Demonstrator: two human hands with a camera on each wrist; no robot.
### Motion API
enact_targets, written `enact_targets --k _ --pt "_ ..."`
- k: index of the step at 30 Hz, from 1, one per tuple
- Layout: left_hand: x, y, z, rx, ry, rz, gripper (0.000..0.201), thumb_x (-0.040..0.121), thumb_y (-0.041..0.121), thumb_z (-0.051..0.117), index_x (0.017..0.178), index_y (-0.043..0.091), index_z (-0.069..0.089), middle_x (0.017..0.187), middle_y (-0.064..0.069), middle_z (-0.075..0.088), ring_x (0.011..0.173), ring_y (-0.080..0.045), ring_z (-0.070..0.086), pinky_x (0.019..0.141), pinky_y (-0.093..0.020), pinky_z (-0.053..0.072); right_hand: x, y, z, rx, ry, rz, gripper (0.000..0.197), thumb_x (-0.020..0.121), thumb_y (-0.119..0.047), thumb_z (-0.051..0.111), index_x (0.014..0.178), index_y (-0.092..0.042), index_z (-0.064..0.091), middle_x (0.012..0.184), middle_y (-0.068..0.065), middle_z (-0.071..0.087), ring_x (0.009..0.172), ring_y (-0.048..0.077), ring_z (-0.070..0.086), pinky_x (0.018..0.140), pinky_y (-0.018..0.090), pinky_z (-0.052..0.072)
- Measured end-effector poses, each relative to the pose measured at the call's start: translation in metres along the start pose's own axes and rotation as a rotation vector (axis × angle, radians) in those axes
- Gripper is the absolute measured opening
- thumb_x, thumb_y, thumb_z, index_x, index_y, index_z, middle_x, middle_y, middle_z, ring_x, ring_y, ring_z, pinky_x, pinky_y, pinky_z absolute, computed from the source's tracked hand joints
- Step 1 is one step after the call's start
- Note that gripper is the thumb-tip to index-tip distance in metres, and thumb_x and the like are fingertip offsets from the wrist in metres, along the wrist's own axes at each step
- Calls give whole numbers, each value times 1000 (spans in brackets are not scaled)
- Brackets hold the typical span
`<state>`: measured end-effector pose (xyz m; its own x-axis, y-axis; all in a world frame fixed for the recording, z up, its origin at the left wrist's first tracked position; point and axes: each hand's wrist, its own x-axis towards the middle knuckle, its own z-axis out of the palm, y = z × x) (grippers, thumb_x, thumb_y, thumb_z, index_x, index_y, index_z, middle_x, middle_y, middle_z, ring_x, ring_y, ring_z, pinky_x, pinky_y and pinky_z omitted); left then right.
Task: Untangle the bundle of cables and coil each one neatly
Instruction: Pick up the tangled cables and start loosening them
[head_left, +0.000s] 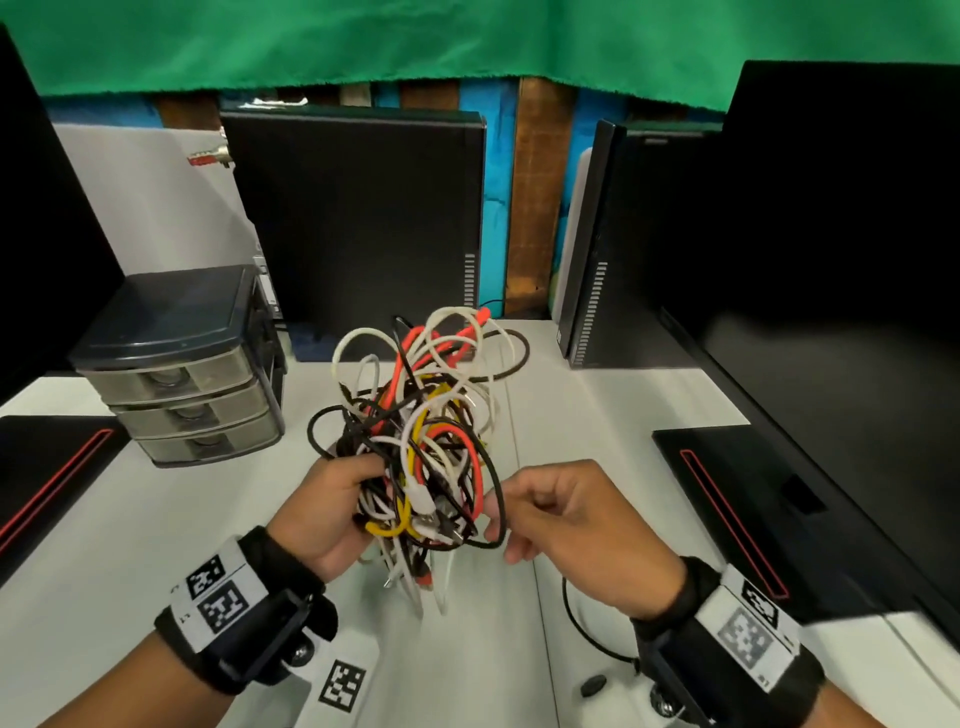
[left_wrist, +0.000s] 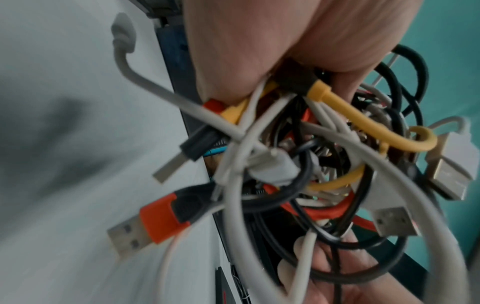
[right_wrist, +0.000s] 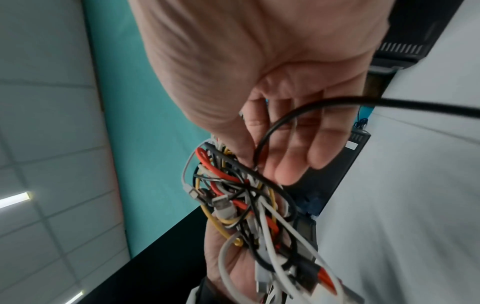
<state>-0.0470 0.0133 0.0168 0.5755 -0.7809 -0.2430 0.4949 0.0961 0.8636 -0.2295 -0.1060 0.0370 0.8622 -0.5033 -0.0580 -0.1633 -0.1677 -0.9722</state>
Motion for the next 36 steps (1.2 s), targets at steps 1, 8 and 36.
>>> enact_targets --k 1,8,36 --pt "-1 0 1 10 4 16 52 66 -1 60 117 -9 64 99 -25 72 83 -33 73 77 -47 60 0 -1 1 9 -12 9 25 94 1 58 82 -11 76 74 5 74 58 14 63 59 21 50" --pt "-11 3 6 30 45 63 57 66 2 55 121 -13 58 120 -43 57 108 -52 56 103 -69 38 -1 1 8 68 46 -28 33 94 6 55 76 -15 74 67 3 70 61 18 58 56 25 48" --pt "-17 6 14 66 18 99 34 68 5 62 99 -10 64 112 -55 47 102 -47 48 90 -66 37 0 3 8 107 121 -63 32 91 13 54 75 -5 74 68 14 68 47 15 47 46 22 40"
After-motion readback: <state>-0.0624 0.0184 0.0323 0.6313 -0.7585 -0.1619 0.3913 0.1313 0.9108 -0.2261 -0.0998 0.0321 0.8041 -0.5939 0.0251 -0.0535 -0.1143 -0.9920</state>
